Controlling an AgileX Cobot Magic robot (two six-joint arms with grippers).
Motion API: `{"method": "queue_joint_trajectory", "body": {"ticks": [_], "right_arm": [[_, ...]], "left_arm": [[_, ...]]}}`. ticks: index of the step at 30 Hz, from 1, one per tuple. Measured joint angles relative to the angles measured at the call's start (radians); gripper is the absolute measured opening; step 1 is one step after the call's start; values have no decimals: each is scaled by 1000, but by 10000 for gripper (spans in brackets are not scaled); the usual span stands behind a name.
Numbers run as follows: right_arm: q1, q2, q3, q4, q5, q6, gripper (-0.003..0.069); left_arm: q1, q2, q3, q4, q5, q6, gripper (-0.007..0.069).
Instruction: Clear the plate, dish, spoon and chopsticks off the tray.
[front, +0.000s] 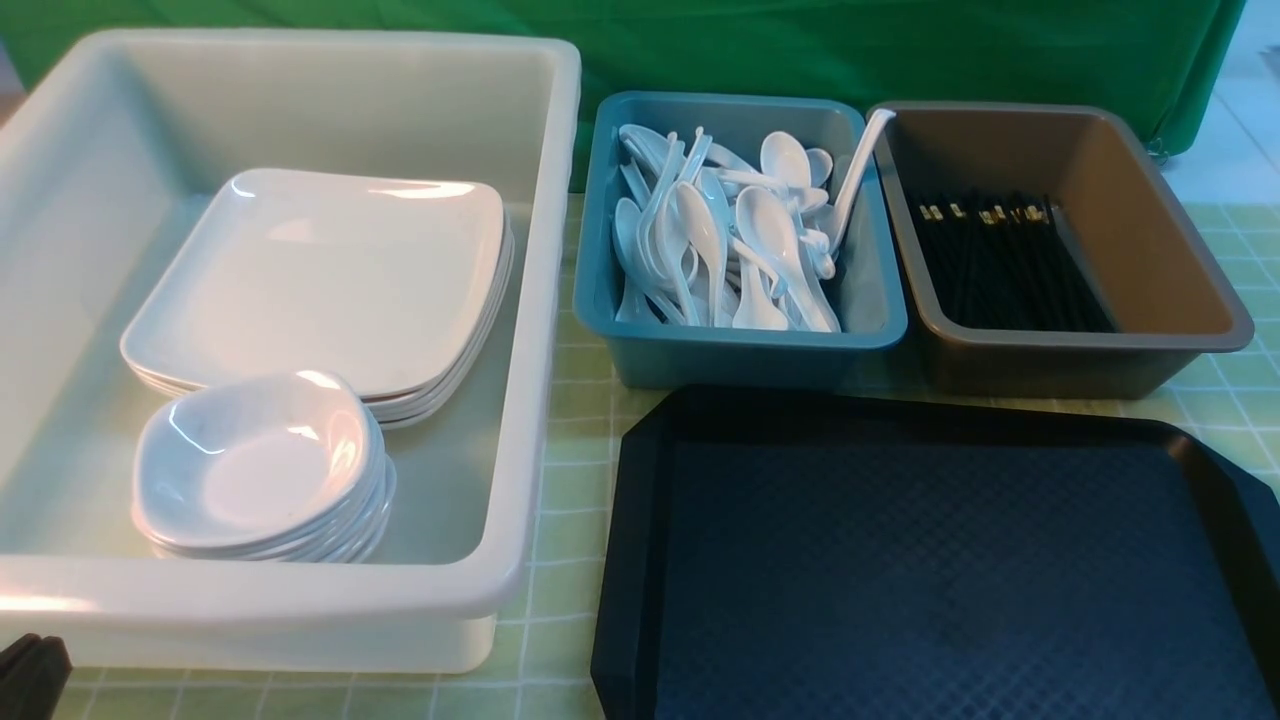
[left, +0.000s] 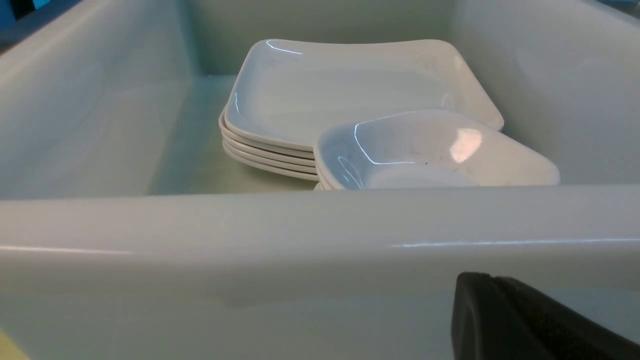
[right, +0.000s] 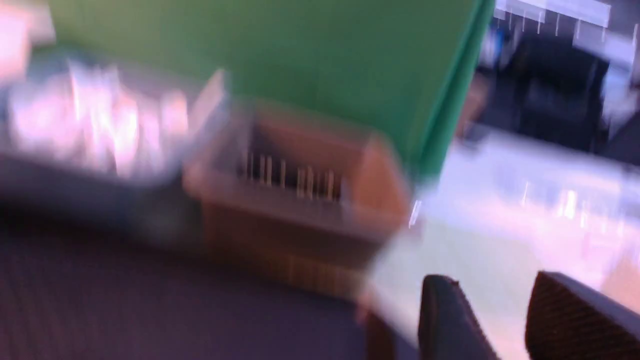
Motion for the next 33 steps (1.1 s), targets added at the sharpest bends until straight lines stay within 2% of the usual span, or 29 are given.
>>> {"method": "queue_joint_trajectory", "body": {"ticks": [2, 5, 33], "right_arm": [[-13, 0, 19, -6, 92, -7, 237], [-13, 0, 22, -8, 129, -23, 240], [-13, 0, 22, -3, 124, 39, 242]], "left_arm": [[0, 0, 1, 0, 1, 0, -13], [0, -2, 1, 0, 1, 1, -12], [0, -2, 1, 0, 1, 5, -6]]}}
